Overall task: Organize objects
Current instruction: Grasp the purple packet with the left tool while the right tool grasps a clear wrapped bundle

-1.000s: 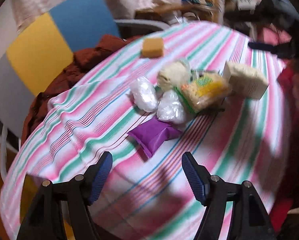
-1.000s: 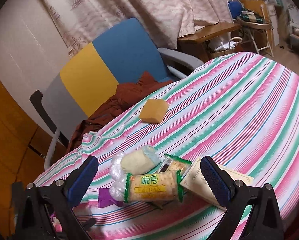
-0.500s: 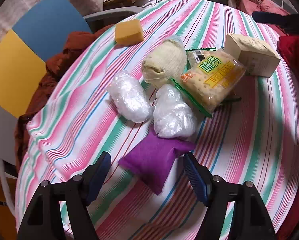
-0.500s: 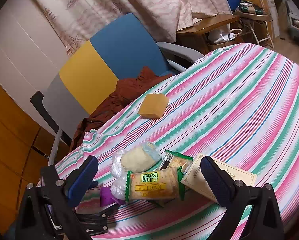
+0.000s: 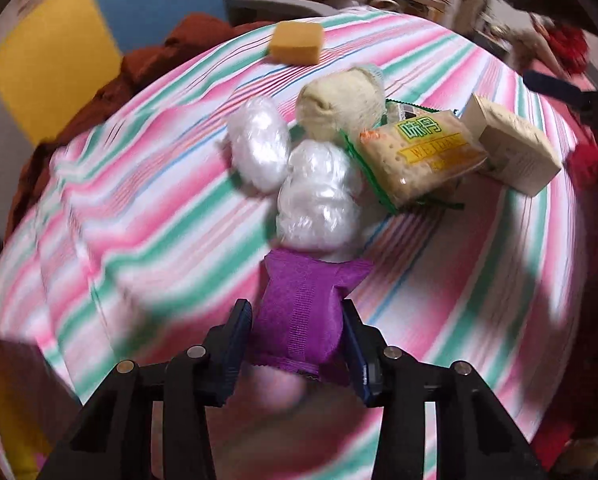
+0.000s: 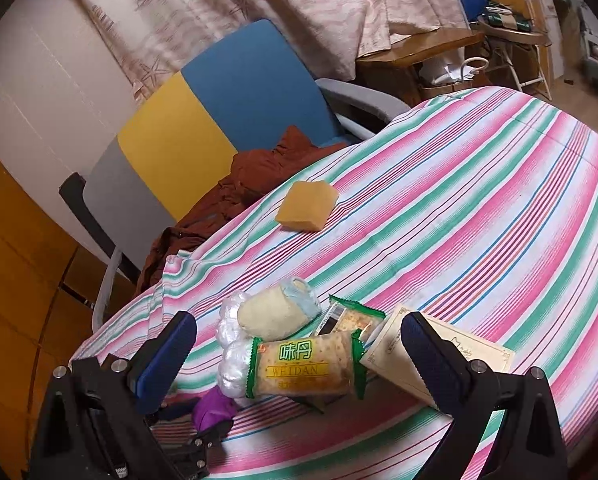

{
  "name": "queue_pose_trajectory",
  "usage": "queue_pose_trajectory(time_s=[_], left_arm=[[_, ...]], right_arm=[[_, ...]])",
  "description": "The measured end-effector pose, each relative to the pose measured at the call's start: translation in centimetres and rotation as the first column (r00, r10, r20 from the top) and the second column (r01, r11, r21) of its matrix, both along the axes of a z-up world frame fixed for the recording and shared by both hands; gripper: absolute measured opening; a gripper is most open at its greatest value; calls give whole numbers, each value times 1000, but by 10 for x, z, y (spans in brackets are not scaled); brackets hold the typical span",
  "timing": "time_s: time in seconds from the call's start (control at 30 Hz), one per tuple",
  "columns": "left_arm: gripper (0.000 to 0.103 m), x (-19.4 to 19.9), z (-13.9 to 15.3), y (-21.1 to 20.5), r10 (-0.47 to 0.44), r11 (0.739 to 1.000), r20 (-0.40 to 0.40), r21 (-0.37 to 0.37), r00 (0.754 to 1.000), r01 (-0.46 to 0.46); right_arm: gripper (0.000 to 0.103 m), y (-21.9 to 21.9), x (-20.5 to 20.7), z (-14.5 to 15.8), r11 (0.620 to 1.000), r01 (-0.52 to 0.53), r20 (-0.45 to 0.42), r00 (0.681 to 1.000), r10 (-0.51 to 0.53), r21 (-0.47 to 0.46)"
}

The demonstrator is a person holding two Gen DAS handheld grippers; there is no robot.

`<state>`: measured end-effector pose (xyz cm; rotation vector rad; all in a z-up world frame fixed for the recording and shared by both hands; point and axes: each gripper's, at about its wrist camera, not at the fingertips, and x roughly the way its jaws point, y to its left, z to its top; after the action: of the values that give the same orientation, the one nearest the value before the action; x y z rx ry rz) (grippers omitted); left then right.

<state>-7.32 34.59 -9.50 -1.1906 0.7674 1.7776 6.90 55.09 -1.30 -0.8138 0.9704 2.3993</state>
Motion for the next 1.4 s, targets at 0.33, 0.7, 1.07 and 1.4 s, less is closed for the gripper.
queue_pose_trajectory(time_s=[0.33,0.7,1.07,1.4], left_arm=[[44,43,4,-46,139,988,32,71,990,-141],[44,70,-4,-68,156,976,-39,160,987,-148],[44,71,-8,-68,147,973,-53,186,988,-135],[42,70,-8,-70,155,968,-48,208,987,-142]], right_arm=[[103,-31,-21,0,979,-203,20,979,202,37],[99,-91,-67,-20,869,-467,228,875,427,162],[69,-111,-134,-72,758,-613,503,739,448,224],[40,-101,-120,-49,769,-609,348,775,527,194]])
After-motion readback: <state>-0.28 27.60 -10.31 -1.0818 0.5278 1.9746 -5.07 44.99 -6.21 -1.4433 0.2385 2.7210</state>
